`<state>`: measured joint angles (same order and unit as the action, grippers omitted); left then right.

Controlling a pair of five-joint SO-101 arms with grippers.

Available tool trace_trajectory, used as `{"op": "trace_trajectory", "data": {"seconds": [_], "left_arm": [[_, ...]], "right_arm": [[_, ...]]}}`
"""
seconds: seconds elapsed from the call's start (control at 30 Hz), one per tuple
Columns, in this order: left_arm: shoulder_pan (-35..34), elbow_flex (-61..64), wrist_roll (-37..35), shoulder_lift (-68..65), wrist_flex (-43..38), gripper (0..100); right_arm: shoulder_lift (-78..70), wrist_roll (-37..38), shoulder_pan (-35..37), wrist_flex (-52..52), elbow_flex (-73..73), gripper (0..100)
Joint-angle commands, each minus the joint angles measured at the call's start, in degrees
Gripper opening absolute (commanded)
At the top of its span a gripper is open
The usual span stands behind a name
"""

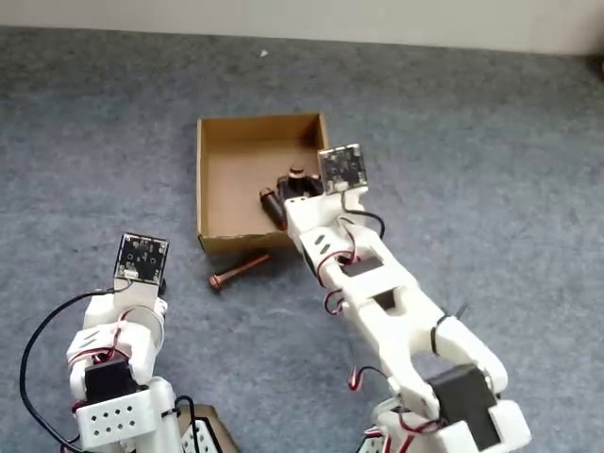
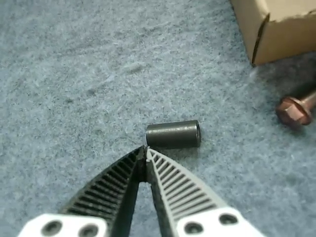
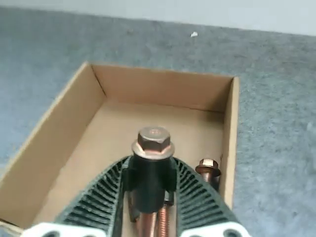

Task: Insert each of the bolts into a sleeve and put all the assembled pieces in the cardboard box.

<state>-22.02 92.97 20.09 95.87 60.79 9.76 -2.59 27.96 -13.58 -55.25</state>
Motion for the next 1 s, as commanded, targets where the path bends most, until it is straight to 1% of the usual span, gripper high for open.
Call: {"op": "trace_trajectory", "data": {"seconds": [0.0, 0.37, 0.5, 0.67, 0.77, 0.97], "left_arm": [[1.10, -0.40, 0.53, 0.40, -1.14, 1], [1.10, -0.40, 0.53, 0.40, -1.14, 1], [0.92, -0.40, 0.53, 0.40, -1.14, 1], [0.92, -0.40, 0.53, 0.40, -1.14, 1], [0.92, -0.40, 0.53, 0.40, -1.14, 1], [0.92, -0.40, 0.53, 0.40, -1.14, 1]], "right_arm": [[-0.84, 2.55, 0.40, -1.80, 4.00, 1.0], [-1.01, 2.55, 0.40, -0.84, 3.47, 1.1], [-0.92, 2.55, 0.13, 7.16, 4.70, 1.5], [-0.92, 2.55, -1.27, 15.25, 9.19, 9.5], [-0.92, 2.55, -1.45, 16.92, 9.89, 9.8], [-0.84, 2.55, -1.27, 17.01, 9.71, 9.8]]}}
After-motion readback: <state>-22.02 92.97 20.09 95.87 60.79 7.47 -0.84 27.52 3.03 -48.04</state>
